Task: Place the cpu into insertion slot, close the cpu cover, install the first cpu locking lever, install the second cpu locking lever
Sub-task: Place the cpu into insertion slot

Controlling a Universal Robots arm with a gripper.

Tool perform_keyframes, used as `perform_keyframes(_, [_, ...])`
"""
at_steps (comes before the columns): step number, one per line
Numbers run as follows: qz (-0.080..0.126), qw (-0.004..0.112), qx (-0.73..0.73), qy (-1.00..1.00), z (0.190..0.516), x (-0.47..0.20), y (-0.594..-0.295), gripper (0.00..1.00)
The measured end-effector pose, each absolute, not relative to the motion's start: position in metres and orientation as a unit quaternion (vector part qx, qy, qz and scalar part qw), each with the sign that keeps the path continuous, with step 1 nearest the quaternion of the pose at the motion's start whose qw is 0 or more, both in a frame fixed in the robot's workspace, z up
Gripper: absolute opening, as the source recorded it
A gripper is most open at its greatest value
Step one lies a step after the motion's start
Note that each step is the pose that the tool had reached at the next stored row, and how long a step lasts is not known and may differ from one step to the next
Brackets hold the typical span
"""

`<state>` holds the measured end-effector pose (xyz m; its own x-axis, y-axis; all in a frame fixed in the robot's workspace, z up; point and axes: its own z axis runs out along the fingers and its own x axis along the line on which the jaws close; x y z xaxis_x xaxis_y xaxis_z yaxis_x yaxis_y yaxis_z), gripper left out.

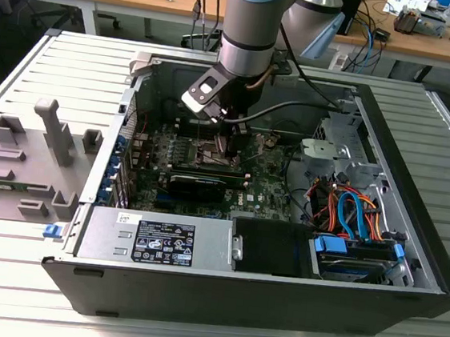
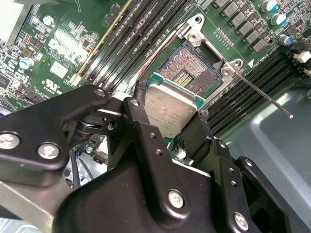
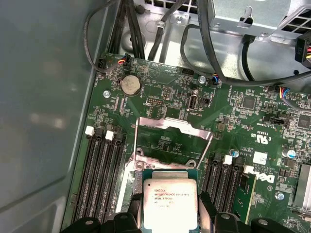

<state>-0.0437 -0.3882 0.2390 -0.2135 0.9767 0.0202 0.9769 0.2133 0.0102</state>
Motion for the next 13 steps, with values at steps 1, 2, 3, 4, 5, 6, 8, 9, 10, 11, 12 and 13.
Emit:
perform_keyframes(1, [-0.01, 0.005, -0.628, -0.778, 0.2389, -0.0437, -0.3882, 0.55])
perform_keyframes(2, [-0.01, 0.005, -0.628, -0.778, 0.2388, -0.0437, -0.3882, 0.55])
perform_keyframes(3, [-0.01, 0.005, -0.629, -0.777, 0.2387, -0.0437, -0.3882, 0.55])
perform_keyframes(4, [-0.01, 0.005, -0.629, -0.777, 0.2386, -0.0437, -0.3882, 0.55])
perform_keyframes(5, [-0.01, 0.005, -0.63, -0.776, 0.2385, -0.0437, -0.3882, 0.55])
perform_keyframes(6, [-0.01, 0.005, -0.631, -0.776, 0.2385, -0.0437, -0.3882, 0.55])
perform_keyframes(8, [-0.01, 0.005, -0.632, -0.775, 0.2384, -0.0437, -0.3882, 0.55])
perform_keyframes(9, [-0.01, 0.005, -0.632, -0.775, 0.2384, -0.0437, -0.3882, 0.55])
perform_keyframes(10, [-0.01, 0.005, -0.633, -0.774, 0.2383, -0.0437, -0.3882, 0.55])
perform_keyframes(11, [-0.01, 0.005, -0.634, -0.773, 0.2382, -0.0437, -0.3882, 0.55])
perform_keyframes(12, [-0.01, 0.005, -0.634, -0.773, 0.2381, -0.0437, -0.3882, 0.55])
perform_keyframes(13, [-0.01, 0.005, -0.635, -0.773, 0.2381, -0.0437, -0.3882, 0.55])
